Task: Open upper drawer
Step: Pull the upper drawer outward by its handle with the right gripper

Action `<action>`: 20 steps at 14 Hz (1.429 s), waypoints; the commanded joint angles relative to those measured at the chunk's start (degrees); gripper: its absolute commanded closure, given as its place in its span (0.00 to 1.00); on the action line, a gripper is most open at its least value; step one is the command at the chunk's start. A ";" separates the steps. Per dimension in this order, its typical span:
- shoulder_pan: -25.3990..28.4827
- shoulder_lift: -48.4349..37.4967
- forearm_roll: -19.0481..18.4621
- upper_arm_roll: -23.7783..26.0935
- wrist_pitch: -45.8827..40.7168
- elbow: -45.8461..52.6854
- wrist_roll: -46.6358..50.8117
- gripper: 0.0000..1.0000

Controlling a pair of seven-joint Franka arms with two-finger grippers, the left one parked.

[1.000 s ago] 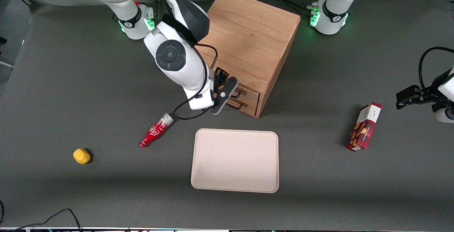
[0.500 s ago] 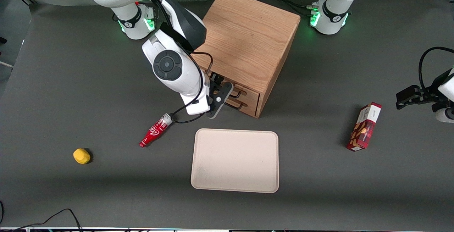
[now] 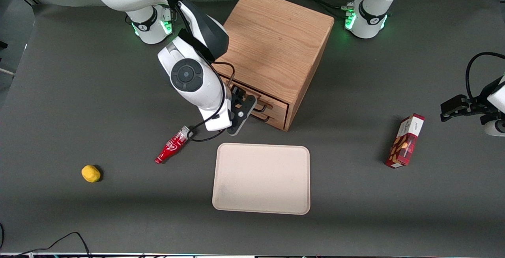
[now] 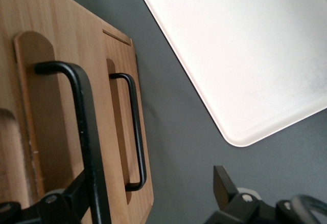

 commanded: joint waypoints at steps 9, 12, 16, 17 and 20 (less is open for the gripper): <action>-0.22 5.44 -0.95 -5.52 0.61 8.88 -4.52 0.00; -0.13 6.94 -1.12 -7.72 0.61 11.17 -6.45 0.00; -0.22 7.03 -1.12 -10.97 0.61 13.19 -8.30 0.00; -0.40 7.38 -1.12 -11.50 0.61 13.71 -8.65 0.00; -1.80 7.82 -1.03 -12.73 2.27 14.25 -9.88 0.00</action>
